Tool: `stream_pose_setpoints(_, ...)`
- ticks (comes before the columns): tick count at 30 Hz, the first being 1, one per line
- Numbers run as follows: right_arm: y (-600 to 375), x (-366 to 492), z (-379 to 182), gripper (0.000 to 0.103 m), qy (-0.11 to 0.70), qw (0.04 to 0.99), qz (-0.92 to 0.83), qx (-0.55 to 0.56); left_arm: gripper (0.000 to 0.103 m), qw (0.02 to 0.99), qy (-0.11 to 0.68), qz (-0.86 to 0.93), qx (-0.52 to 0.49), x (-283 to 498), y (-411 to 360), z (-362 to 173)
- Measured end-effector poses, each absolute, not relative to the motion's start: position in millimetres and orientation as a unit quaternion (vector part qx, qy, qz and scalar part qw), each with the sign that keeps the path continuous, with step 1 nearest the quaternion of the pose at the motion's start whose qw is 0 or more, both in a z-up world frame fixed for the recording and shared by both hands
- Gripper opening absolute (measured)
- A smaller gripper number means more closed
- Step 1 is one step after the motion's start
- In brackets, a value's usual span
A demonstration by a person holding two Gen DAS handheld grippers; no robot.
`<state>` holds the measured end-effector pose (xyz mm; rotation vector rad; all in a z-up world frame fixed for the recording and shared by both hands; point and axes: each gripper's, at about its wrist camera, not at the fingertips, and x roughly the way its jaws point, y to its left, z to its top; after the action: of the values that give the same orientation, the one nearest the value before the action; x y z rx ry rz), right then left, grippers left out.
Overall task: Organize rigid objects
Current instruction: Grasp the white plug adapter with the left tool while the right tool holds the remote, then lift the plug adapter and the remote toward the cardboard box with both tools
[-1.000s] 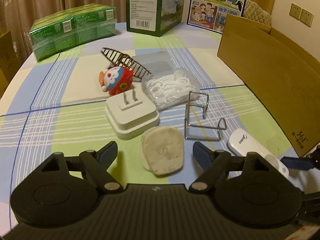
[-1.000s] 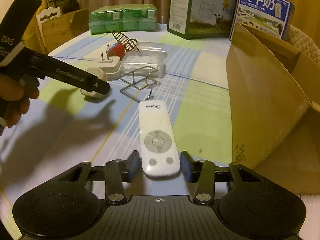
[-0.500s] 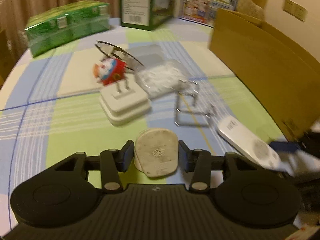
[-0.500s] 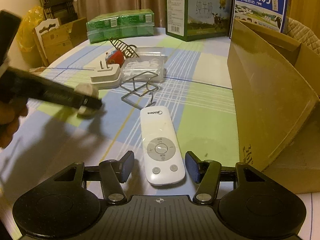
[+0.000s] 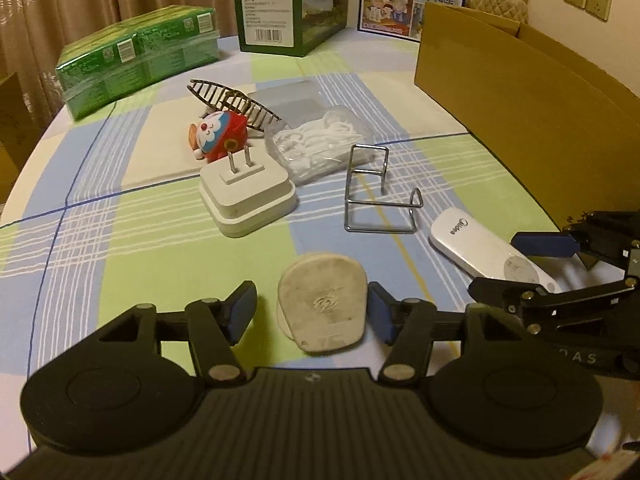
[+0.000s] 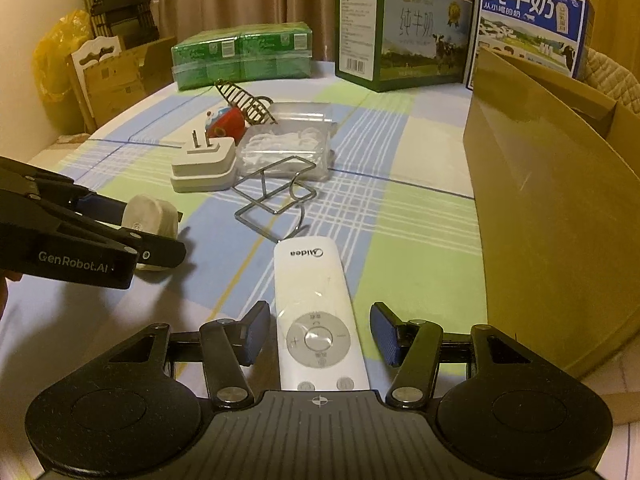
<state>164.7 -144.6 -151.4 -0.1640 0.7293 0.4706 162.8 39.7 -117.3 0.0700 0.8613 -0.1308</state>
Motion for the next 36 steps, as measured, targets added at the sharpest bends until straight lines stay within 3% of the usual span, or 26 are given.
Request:
stream_pose_setpoints(7,-143.9,164.6,-151.7,0.052,0.349,0.906,0.226,-0.077,0.055,0.901,0.428,-0.062,0.033,164.8,35.8,-120.9)
stream_pose_setpoints(17,-140.0,167.5,-151.1,0.038,0.344,0.907,0.228,-0.081,0.043,0.901,0.429,-0.056,0.013,167.2,37.8,-122.0)
stream_pose_setpoints(36,-149.5,158.6,-141.9,0.038,0.339,0.916,0.204,-0.065,0.042,0.911,0.406,-0.071,0.010,161.5,37.4,-109.1)
